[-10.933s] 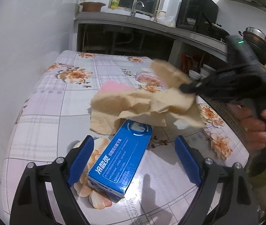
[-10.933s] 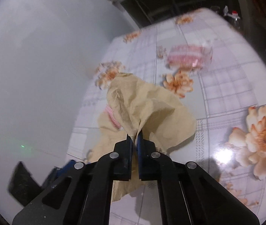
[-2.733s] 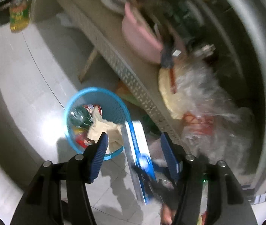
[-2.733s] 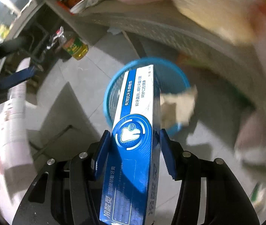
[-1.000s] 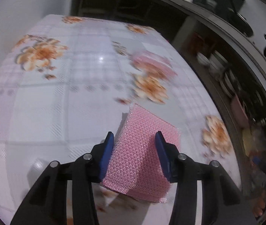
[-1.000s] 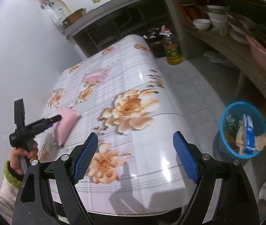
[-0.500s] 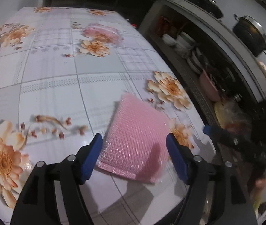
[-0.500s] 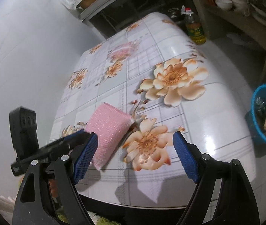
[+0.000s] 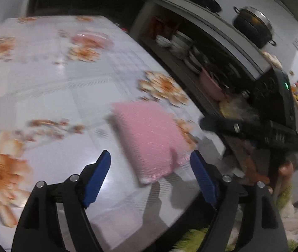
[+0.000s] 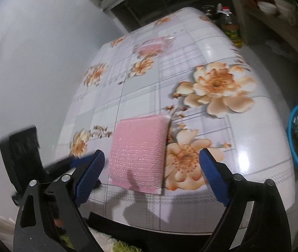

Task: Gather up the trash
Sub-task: 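Set the pink sponge down with the left tool and grasp it with the right tool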

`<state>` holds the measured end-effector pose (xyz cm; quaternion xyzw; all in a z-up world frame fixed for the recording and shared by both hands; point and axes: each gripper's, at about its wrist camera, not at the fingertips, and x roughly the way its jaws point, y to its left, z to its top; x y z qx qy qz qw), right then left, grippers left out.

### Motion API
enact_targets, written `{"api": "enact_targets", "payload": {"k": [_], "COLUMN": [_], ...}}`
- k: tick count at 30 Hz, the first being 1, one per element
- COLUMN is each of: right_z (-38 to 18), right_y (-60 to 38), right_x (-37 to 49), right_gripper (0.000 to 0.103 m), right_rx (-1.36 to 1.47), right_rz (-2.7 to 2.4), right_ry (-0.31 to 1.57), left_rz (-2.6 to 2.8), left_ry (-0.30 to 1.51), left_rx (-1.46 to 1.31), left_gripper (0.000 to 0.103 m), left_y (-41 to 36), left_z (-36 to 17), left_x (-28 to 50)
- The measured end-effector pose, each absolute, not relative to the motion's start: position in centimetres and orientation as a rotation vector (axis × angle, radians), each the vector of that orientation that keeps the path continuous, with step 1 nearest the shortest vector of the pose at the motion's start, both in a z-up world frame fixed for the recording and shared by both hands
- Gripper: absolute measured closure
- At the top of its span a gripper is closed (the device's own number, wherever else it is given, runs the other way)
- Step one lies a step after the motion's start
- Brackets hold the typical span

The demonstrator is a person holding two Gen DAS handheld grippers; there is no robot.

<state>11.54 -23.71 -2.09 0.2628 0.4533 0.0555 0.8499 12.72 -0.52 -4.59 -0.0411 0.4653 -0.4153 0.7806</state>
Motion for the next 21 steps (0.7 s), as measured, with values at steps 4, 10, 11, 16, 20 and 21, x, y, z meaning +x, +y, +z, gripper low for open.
{"api": "enact_targets", "payload": {"k": [4,10,11,16,20,21], "right_z": [-2.4,-3.0,-3.1,-3.8,-5.0,-5.2], "right_y": [-21.4,-17.7,-17.4,-15.5,-15.1,-15.3], "right_x": [12.6,14.3,14.4,15.4,15.5,15.4], "right_gripper": [0.014,0.009,0.009,0.008,0.009,0.009], "right_rx": [0.454,0.319,0.308,0.194,0.12,0.12], "right_rz": [0.112,0.113,0.11,0.071,0.043,0.042], "right_ry": [0.989,1.014,1.018,1.025,1.047,1.045], "left_rz": [-0.728,-0.561,-0.555,-0.616,-0.628,-0.631], "left_ry": [0.963,0.846,0.829,0.754,0.707,0.701], "left_rx": [-0.127,-0.105,-0.087,0.027,0.182,0.219], "left_gripper": [0.027,0.021,0.02,0.014,0.014,0.014], "left_y": [3.3,5.8,5.4,0.7,-4.8,-5.7], "left_z": [-3.7,-0.5,0.2,3.0,2.1,1.8], "left_x": [15.8,20.8,21.7,26.3,29.5,30.1]}}
